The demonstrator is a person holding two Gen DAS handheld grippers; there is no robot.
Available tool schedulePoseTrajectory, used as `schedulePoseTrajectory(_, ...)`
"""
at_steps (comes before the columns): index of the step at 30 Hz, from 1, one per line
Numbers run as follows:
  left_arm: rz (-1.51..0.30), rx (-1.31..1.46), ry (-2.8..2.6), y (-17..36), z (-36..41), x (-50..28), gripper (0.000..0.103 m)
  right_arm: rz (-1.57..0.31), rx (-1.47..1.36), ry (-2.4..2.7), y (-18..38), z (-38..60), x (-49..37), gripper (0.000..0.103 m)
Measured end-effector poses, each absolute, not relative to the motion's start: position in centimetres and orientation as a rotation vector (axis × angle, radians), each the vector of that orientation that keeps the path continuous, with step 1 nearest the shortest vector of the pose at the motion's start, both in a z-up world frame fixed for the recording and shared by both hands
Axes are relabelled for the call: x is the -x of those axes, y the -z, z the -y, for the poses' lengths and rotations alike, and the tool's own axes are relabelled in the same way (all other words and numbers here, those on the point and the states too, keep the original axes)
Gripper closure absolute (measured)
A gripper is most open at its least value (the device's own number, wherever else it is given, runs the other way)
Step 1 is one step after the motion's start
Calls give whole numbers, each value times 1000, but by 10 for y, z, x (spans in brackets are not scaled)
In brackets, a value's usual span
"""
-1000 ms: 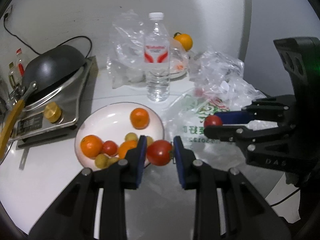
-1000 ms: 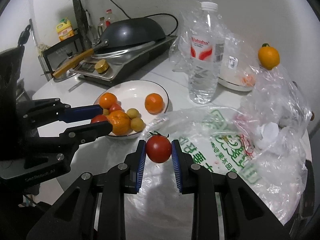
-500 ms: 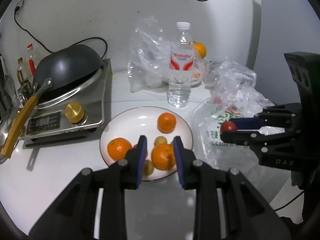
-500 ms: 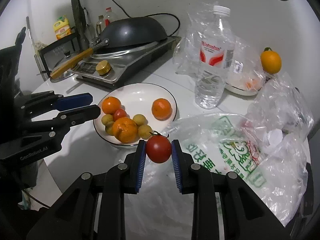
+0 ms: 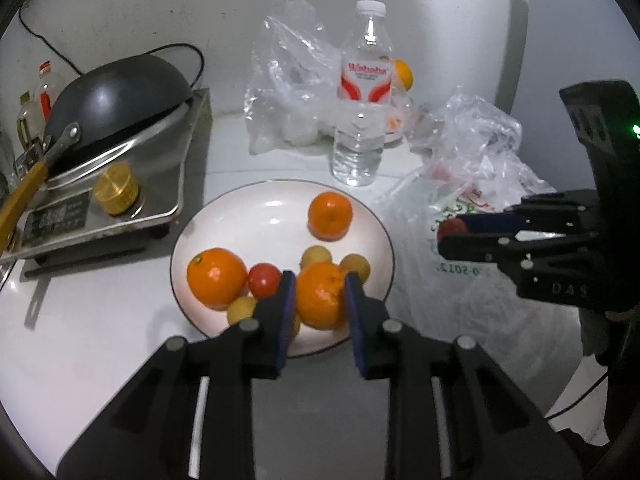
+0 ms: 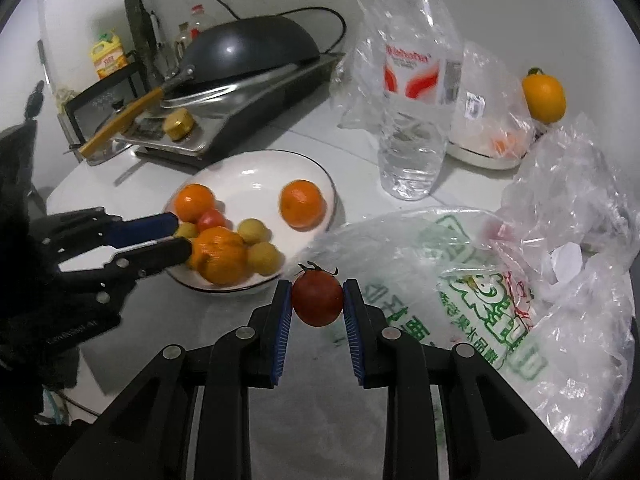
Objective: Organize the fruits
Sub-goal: 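Lower the left tool over the plate and open it to drop its tomato, then move the right tool over the plate and open it to release its tomato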
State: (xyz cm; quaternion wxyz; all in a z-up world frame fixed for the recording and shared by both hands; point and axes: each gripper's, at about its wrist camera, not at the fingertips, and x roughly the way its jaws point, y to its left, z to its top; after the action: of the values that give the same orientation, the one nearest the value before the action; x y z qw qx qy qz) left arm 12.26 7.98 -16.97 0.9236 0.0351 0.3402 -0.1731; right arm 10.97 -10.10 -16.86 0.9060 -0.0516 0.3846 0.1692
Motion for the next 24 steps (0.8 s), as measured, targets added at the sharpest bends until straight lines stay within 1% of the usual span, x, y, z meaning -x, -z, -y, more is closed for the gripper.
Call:
schedulePoseTrajectory(5, -690, -127, 346, 172, -74, -123, 79, -753, 118, -314, 167, 116, -109, 75)
schedulePoseTrajectory(14, -628, -219, 292, 160, -78, -96, 79, -709, 123, -290, 167, 131, -96, 75)
schedulePoseTrajectory(15, -622, -223, 288, 159, -79, -92, 78, -709, 129, -292, 168, 132, -93, 75)
schedulePoseTrajectory(19, -610, -206, 264, 156, -85, -78, 77, -708, 136, -299, 169, 133, -85, 75)
schedulePoseTrajectory(20, -606, -197, 253, 155, -88, -76, 77, -712, 141, -300, 170, 134, -84, 75)
schedulePoseTrajectory(21, -604, -189, 239, 155, -90, -75, 73, -721, 141, -305, 172, 134, -84, 75)
schedulePoseTrajectory(24, -604, -174, 217, 155, -97, -75, 73, -742, 136, -310, 175, 132, -86, 75)
